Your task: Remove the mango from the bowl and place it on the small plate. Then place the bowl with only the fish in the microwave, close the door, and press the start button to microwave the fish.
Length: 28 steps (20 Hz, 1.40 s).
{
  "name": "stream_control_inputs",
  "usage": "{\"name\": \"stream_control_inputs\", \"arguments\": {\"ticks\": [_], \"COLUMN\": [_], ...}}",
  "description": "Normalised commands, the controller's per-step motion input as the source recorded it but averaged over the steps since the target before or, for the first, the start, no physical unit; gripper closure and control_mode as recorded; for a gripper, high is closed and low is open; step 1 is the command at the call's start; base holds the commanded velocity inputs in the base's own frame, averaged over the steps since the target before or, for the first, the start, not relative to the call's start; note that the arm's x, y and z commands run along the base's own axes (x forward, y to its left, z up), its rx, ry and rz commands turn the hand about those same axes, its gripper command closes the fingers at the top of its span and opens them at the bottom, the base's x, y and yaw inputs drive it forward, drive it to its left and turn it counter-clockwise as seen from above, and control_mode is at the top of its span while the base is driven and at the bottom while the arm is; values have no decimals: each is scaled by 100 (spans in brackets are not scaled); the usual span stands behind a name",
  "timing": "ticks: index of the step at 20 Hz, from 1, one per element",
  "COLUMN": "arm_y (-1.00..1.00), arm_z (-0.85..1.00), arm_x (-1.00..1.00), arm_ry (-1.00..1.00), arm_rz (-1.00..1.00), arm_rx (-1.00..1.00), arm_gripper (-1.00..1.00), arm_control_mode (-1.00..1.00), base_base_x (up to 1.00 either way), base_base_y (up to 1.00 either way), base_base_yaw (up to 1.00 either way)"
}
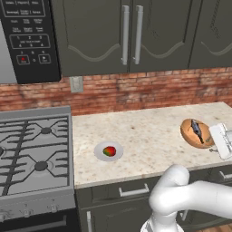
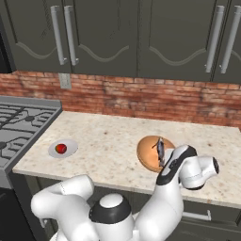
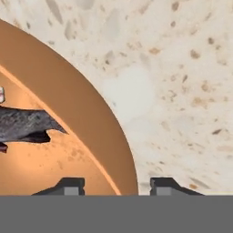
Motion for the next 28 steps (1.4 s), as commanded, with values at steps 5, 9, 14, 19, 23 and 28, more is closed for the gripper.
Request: {"name": "stream_control_inputs", "arguments": {"ticks": [5, 9, 14, 19, 23, 28], "arm_y": [2, 0, 30, 93, 100, 100], "arm_z": [0, 41, 70, 72, 72, 82], "arm_x": [-2, -28, -36, -7, 0, -3], "arm_ry": [0, -11, -15, -1, 0, 0], "arm_rz": [0, 0, 2, 10, 10, 2], "arm_rx": [0, 0, 0, -2, -4, -12], "arm_gripper": [100, 100, 100, 100, 100, 100], "arm_control_mode": [-100, -100, -100, -100, -100, -100], "base_base_x": [0, 0, 0, 0, 0, 0], "base_base_y": [0, 0, 0, 0, 0, 0], "base_base_yaw": [0, 0, 0, 0, 0, 0]}}
